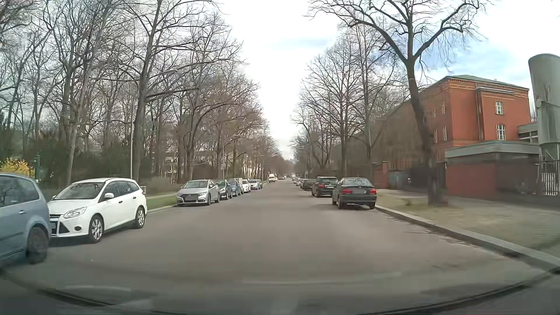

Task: Follow the waypoints while adhering to traffic rules and regulations

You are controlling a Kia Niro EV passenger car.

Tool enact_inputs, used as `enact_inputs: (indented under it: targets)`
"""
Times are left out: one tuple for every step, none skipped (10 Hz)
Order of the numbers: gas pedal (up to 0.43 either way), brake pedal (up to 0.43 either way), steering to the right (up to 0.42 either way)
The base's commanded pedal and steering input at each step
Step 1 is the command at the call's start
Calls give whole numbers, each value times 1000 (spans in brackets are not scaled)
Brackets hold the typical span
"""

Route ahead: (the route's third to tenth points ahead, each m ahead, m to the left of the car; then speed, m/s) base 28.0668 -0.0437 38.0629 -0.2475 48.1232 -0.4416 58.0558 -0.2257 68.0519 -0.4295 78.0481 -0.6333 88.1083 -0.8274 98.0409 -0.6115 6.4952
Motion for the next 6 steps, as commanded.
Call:
enact_inputs:
  targets:
    - [47, 0, 4]
    - [47, 0, 4]
    - [47, 0, 4]
    - [47, 0, 5]
    - [47, 0, 4]
    - [47, 0, 5]
